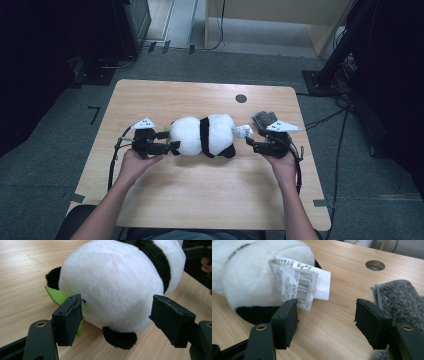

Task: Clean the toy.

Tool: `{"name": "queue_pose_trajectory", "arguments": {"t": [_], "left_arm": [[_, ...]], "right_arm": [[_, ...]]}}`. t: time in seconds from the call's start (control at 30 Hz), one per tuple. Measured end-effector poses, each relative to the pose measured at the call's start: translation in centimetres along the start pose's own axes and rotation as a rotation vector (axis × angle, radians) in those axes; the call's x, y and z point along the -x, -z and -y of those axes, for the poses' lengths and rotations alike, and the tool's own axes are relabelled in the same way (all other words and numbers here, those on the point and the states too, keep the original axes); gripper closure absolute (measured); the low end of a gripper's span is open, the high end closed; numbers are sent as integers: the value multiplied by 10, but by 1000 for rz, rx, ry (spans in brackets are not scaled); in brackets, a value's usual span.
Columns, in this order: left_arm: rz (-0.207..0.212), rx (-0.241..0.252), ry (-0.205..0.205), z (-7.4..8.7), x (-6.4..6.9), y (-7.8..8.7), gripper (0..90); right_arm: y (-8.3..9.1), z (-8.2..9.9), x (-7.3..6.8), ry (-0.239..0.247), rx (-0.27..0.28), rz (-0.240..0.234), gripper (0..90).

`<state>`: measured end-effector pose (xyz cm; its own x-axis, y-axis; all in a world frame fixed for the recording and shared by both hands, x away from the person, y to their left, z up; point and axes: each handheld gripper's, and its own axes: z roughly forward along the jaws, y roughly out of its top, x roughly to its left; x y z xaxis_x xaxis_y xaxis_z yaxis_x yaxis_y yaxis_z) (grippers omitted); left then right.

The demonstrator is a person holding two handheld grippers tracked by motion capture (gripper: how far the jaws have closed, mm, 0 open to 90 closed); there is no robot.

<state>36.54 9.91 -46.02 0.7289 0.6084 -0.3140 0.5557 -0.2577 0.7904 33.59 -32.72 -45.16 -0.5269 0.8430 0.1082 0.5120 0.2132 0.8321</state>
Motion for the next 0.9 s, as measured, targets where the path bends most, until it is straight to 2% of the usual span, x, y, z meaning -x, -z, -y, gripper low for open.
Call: {"name": "queue_pose_trajectory", "arguments": {"t": [0.1,0.2,0.23,0.27,0.33,0.4,0.43,0.53,0.63,0.77,0.9], "left_arm": [[3,4,-5,-1,2,-1,254],[-14,7,-9,-2,2,-3,249],[-30,18,-17,-3,3,-3,247],[-26,28,-21,-5,3,-3,249],[-27,13,-41,-11,5,-4,247],[-38,4,-70,-17,8,-4,235],[-37,5,-71,-19,8,-4,233],[-18,12,-50,-26,5,-6,229],[-10,7,-43,-28,0,-11,228],[-16,1,-45,-26,-5,-15,210],[-36,-10,-74,-25,-3,-19,186]], "right_arm": [[-5,1,8,4,-19,31,350],[-11,2,12,26,-26,85,349],[-13,2,13,30,-30,95,346],[-14,2,14,36,-37,102,339],[-17,1,16,34,-49,119,327],[-19,0,20,22,-52,125,313],[-19,0,22,14,-51,125,308],[-21,-3,32,-32,-37,142,284],[-20,-6,45,-69,-18,128,251],[-22,-5,59,-79,-9,96,214],[-27,-1,71,-87,-42,127,212]]}}
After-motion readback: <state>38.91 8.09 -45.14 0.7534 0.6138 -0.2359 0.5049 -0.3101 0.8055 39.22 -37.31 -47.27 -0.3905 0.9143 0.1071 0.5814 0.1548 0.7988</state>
